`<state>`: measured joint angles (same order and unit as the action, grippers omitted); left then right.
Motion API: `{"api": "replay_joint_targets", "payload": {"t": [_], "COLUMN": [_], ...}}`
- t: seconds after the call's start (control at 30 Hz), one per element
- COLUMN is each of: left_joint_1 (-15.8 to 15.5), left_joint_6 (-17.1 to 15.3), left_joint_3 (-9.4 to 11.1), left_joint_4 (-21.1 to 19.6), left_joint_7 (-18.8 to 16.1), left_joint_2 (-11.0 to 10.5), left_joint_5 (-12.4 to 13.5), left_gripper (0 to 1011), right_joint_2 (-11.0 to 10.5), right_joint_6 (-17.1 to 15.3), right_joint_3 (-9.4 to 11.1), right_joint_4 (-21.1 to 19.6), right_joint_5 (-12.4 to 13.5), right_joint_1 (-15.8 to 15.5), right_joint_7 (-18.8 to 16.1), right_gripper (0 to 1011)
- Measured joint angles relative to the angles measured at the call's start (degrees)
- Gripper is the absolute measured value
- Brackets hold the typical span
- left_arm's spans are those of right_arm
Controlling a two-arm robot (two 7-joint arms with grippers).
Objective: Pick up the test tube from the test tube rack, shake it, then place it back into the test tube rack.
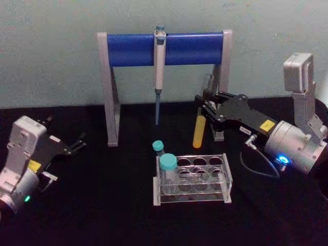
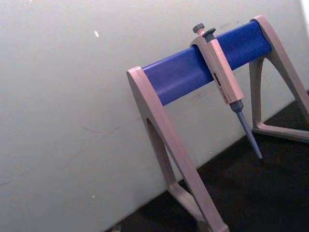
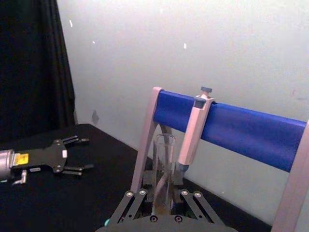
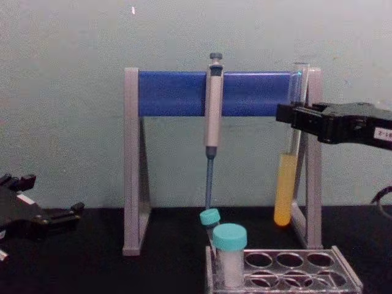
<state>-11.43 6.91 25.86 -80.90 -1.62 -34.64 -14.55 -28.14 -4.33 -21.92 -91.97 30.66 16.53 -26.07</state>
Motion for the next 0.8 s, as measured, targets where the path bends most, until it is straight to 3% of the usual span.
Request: {"api": "replay_joint_targets", "payload": {"t": [0.4, 0.8], "left_joint_1": [0.0, 0.0], "left_joint_6": [0.0, 0.0], "left_joint_3": [0.0, 0.0], "left_joint_4": [0.0, 0.0], "left_joint_7": [0.0, 0.0], "left_joint_2": [0.0, 0.0], "left_joint_5": [0.0, 0.0], "left_gripper": [1001, 1001], "right_joint_2": [-1.7, -4.4], "right_joint_6": [0.7, 2.9], "right_joint_3": [-0.8, -2.9], "right_joint_4": [-2.1, -1.8], "right_joint_5": [1.2, 2.7], "right_joint_1": [-1.2, -1.0], "right_joint_7": [-3.0, -8.7], "right_gripper": [235, 235]}}
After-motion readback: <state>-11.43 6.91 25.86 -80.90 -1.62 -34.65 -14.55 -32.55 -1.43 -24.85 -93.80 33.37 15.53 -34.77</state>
